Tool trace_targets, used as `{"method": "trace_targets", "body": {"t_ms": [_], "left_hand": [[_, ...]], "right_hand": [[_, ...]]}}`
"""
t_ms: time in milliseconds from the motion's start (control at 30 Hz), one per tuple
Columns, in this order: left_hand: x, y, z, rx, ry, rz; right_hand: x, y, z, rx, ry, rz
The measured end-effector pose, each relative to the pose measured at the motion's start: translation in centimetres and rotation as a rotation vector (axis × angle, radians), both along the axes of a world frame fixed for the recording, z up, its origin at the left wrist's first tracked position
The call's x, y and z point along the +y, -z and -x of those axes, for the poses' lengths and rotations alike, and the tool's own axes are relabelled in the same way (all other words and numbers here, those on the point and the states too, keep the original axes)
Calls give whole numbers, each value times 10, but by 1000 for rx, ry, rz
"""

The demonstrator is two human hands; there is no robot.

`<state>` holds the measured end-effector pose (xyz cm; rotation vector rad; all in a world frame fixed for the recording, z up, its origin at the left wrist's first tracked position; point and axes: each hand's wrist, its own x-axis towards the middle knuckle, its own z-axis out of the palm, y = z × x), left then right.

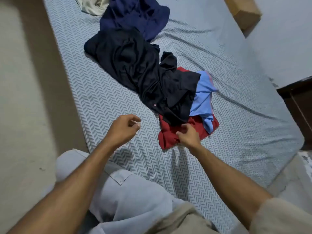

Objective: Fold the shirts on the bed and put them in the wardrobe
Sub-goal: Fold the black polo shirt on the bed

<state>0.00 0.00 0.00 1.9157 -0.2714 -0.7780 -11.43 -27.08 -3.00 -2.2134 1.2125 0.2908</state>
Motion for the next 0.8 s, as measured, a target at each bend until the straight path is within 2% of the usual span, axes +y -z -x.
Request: {"method": "trace_targets", "body": {"t_ms": [33, 133, 200, 267, 333, 467, 500, 567, 633, 733, 800], "left_hand": [[-5, 5, 4, -4, -10, -1], [-25, 20, 14, -69, -90, -52], [-41, 23, 23, -97, -140, -82], [-52, 20, 32, -94, -159, -101], [-68, 17, 39, -99, -117, -119], [-99, -1, 29, -162, -60, -144], [-105, -7, 25, -184, -52, -150], [-121, -22, 15, -241, -11, -159], [-136, -39, 2, -324, 16, -160], [-160, -72, -18, -470, 26, -133], [-171, -104, -32, -530, 34, -89]], "right_hand": [[-12, 15, -5, -73, 137, -50], [-41, 40, -31, -298, 553, -383], [-52, 46, -42, -336, 665, -524], [-55, 46, -46, -380, 637, -506], [-62, 38, -44, -380, 470, -349], [-77, 0, -36, -166, -66, 212], [-81, -11, -34, -159, -163, 330], [-93, -31, -37, -287, -266, 450], [-99, -51, -51, -532, -300, 339], [-100, -96, -77, -836, -316, -128], [-95, -130, -96, -942, -445, -337]]}}
